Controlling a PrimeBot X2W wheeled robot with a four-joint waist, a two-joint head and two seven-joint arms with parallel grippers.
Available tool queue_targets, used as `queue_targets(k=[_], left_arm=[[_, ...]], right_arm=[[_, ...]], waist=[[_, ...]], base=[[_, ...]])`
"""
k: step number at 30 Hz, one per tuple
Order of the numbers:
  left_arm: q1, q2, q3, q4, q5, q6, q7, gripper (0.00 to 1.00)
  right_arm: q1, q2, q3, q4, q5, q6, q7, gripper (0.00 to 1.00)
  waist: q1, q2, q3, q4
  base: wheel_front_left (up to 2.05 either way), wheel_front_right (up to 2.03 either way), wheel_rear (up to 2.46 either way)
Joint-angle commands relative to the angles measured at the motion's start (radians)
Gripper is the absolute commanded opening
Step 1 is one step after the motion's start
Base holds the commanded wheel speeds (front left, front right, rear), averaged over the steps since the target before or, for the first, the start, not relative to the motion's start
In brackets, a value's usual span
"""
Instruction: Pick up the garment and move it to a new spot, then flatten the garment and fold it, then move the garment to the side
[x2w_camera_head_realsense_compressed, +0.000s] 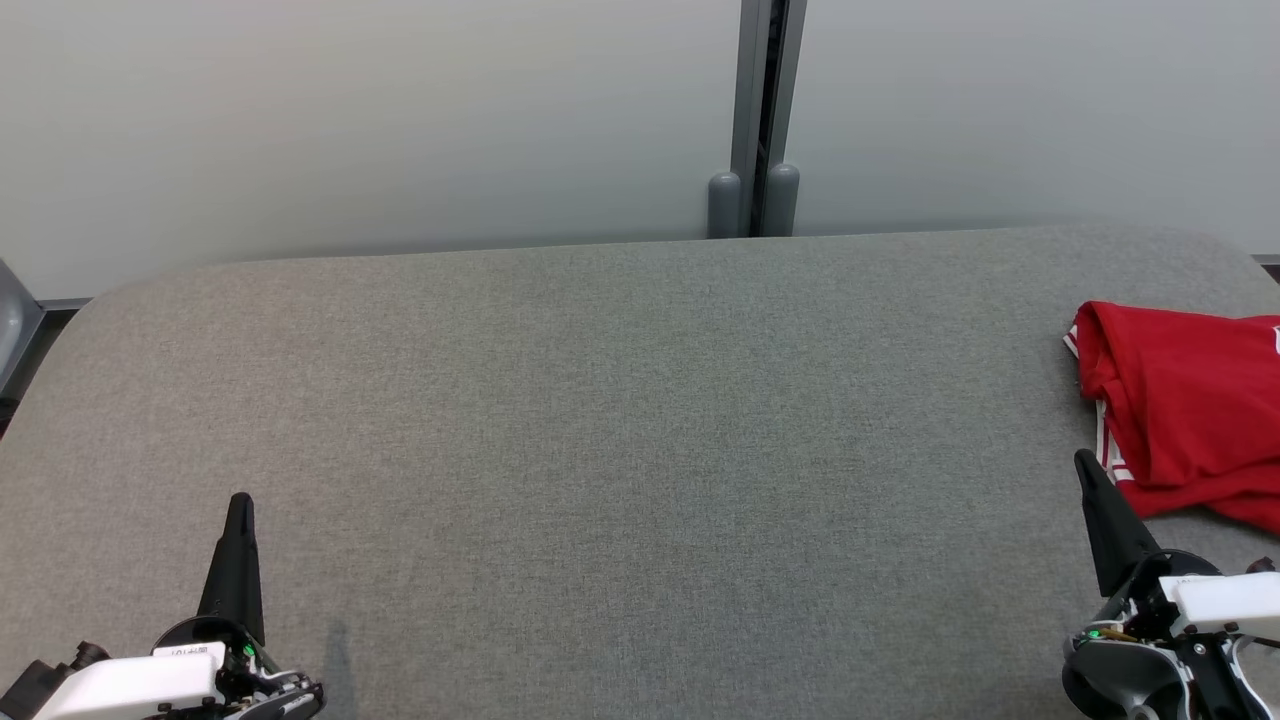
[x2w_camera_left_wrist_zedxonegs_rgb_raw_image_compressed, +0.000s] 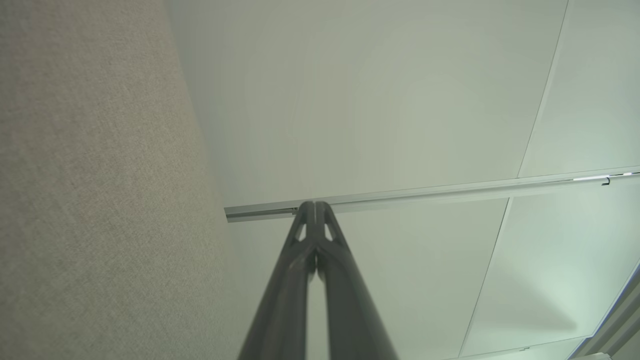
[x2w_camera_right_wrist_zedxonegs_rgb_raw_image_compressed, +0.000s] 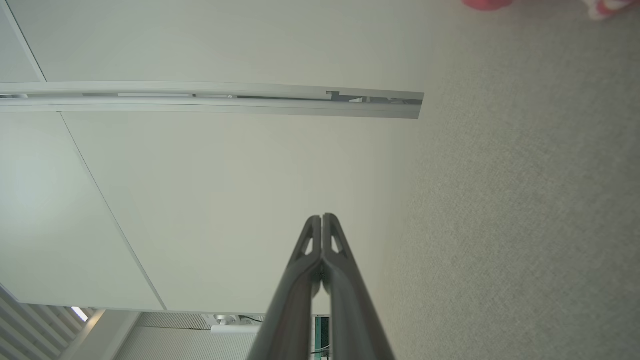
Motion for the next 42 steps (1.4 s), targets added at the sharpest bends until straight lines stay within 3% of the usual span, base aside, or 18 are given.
queue_targets(k=[1,42], left_arm=[[-0.023,0.002,0.004,0.000,0.004,-0.003,0.005,0.00],[-0.024,0.001,0.006,0.000,0.006,-0.003,0.005,0.00]], right_arm=[[-0.009,-0.005,-0.003,-0.002,0.002,0.001,0.002,0.00],[-0.009,-0.005,-0.003,-0.002,0.003,0.001,0.002,0.00]], waist=[[0.0000,0.0000,0.000,0.000],[0.0000,0.0000,0.000,0.000]], base=[[0.00,0.00,0.00],[0.00,0.00,0.00]])
